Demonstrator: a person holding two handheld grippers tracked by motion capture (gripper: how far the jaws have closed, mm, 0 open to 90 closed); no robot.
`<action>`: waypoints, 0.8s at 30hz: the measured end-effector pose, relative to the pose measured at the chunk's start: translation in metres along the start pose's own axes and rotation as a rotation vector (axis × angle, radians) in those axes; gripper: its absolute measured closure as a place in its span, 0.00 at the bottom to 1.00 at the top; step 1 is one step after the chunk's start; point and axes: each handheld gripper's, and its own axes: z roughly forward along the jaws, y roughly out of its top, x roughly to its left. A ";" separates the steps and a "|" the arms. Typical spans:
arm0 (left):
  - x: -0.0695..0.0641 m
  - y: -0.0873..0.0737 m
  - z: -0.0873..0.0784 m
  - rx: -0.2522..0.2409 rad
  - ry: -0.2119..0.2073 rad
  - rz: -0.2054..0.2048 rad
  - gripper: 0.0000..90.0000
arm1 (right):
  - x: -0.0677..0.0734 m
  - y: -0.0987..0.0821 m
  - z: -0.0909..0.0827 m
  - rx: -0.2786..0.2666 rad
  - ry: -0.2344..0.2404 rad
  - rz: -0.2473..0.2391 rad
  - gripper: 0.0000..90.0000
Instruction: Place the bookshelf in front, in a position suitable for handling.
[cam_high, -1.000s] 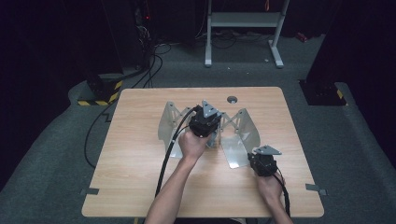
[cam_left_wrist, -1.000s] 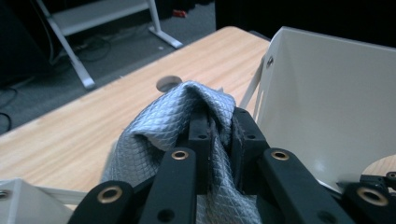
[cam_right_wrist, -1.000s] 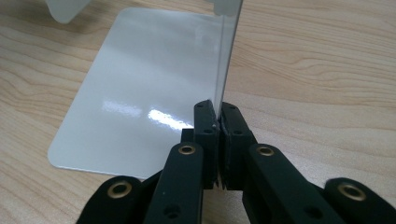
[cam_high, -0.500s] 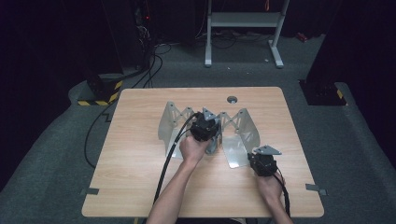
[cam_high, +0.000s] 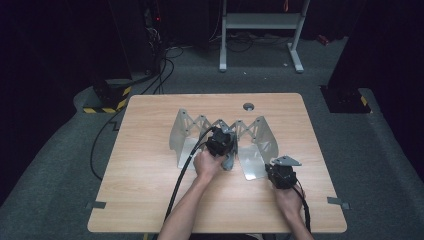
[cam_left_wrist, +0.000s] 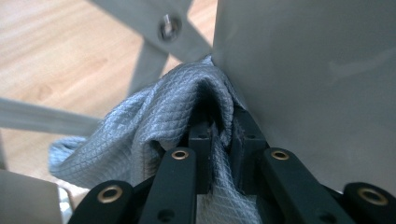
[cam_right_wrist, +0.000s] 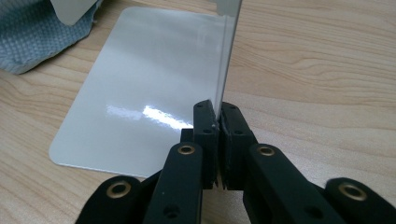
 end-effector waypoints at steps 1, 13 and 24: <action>0.000 -0.001 0.001 0.001 -0.002 -0.002 0.89 | 0.000 0.000 0.000 0.000 0.000 0.000 0.97; -0.005 0.014 -0.046 -0.141 -0.041 0.008 0.89 | 0.000 0.000 0.000 0.001 0.000 0.000 0.97; -0.017 0.021 -0.080 -0.210 -0.062 0.049 0.89 | 0.000 0.000 0.000 0.000 0.001 0.004 0.97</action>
